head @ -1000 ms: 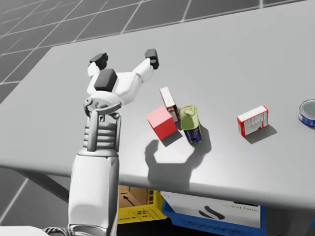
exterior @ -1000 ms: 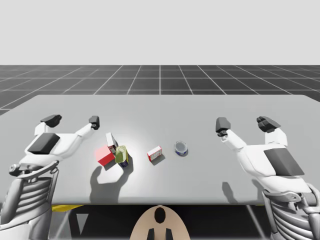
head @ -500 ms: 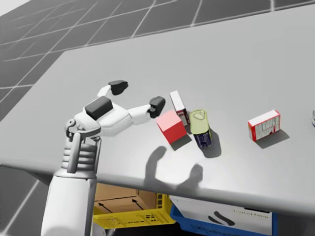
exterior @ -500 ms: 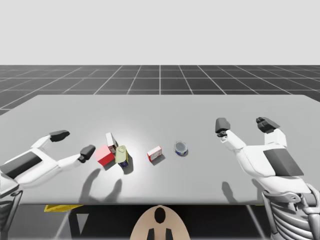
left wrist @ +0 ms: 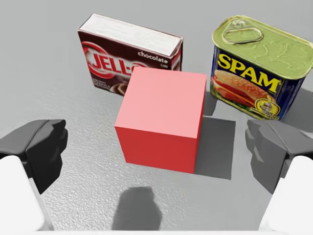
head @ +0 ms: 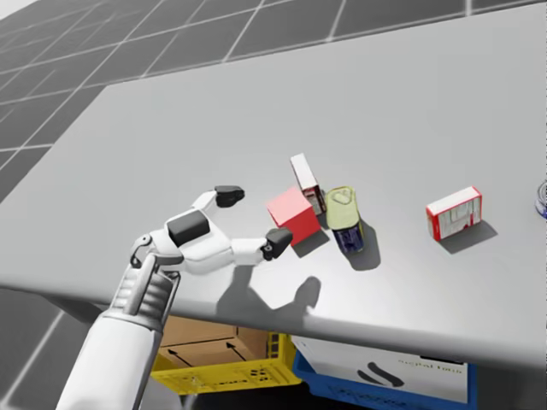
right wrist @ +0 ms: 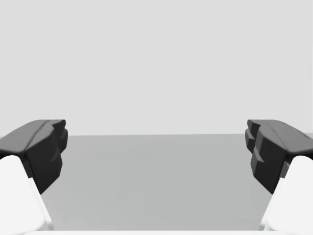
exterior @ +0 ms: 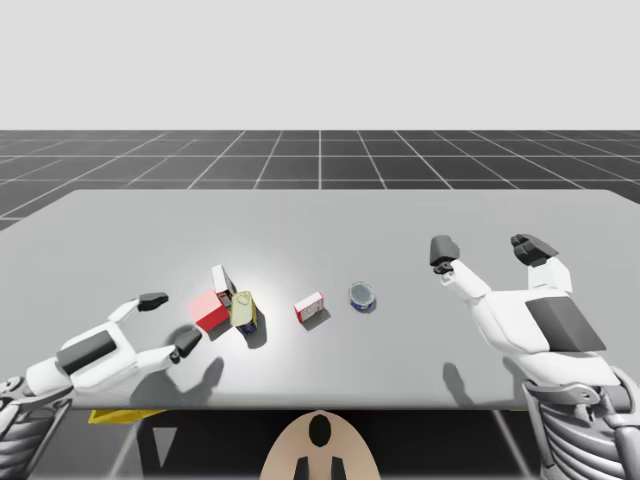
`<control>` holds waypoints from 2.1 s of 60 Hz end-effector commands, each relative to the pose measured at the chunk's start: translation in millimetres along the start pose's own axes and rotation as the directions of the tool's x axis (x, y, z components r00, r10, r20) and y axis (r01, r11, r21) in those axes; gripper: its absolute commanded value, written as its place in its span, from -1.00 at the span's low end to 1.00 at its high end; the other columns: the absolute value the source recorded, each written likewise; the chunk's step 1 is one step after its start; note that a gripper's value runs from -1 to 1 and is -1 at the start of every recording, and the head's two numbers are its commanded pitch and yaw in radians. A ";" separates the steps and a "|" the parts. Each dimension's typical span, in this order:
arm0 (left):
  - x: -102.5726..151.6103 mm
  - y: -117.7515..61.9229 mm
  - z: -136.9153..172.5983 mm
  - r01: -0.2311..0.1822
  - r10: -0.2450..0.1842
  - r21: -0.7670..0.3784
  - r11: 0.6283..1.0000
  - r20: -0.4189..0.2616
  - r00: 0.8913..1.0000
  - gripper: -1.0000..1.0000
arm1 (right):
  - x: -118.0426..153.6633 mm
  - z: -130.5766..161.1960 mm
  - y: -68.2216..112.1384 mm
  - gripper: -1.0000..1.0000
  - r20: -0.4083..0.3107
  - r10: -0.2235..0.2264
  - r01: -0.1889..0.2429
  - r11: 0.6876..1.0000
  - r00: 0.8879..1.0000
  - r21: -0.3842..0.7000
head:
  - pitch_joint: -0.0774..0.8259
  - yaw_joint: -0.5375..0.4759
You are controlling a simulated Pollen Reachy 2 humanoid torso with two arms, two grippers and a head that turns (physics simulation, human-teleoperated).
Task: Find the red cube and pick it up.
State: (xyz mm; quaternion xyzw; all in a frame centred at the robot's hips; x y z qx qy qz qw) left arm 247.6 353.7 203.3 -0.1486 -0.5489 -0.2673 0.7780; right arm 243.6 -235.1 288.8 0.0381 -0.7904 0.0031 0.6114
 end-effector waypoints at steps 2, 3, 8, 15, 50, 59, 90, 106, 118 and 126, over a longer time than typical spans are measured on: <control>-7.5 -1.4 -19.2 -0.005 0.002 -0.078 0.997 -0.044 0.999 -1.00 | -0.6 0.9 0.9 -1.00 -0.001 -0.013 0.013 1.000 1.000 -0.003 | 0.73 0.95; -7.5 -1.4 -19.2 -0.005 0.002 -0.078 0.997 -0.044 0.999 -1.00 | -0.6 0.9 0.9 -1.00 -0.001 -0.013 0.013 1.000 1.000 -0.003 | 0.73 0.95; -6.1 -2.8 -26.0 -0.009 0.005 -0.084 0.996 -0.051 0.999 -1.00 | -0.4 1.0 0.7 -1.00 -0.001 -0.015 0.015 1.000 1.000 -0.002 | 0.73 0.95; -5.5 -3.0 -38.1 -0.015 0.010 -0.091 0.996 -0.064 0.998 -1.00 | -0.1 1.3 0.4 -1.00 0.001 -0.016 0.016 1.000 1.000 0.001 | 0.74 0.94; -18.0 -1.0 -58.5 -0.012 0.002 -0.099 0.995 -0.092 0.996 1.00 | 1.3 1.8 0.3 -1.00 0.007 -0.025 0.025 1.000 1.000 0.001 | 0.63 0.92; -18.9 -1.6 -58.3 -0.001 -0.009 -0.100 0.995 -0.096 0.995 1.00 | 2.1 2.1 -0.1 -1.00 0.010 -0.036 0.036 0.999 0.999 0.002 | 0.41 0.92; 5.3 0.8 -31.1 0.052 -0.055 -0.062 0.997 -0.055 0.997 1.00 | 7.5 4.1 -11.1 -1.00 0.036 -0.121 0.119 0.991 0.992 0.063 | -0.22 0.91; 60.5 -1.6 18.2 0.154 -0.156 0.031 0.988 0.072 0.985 1.00 | 7.5 4.1 -13.6 -1.00 0.050 -0.117 0.113 0.991 0.992 0.078 | -0.26 0.91; 119.7 -10.7 50.7 0.223 -0.253 0.156 0.962 0.205 0.946 1.00 | 6.0 3.6 -15.1 -1.00 0.045 -0.107 0.103 0.991 0.993 0.085 | -0.31 0.92; 161.5 -17.6 67.7 0.224 -0.299 0.249 0.942 0.325 0.897 1.00 | 5.1 3.3 -15.2 -1.00 0.042 -0.107 0.103 0.991 0.993 0.086 | -0.33 0.91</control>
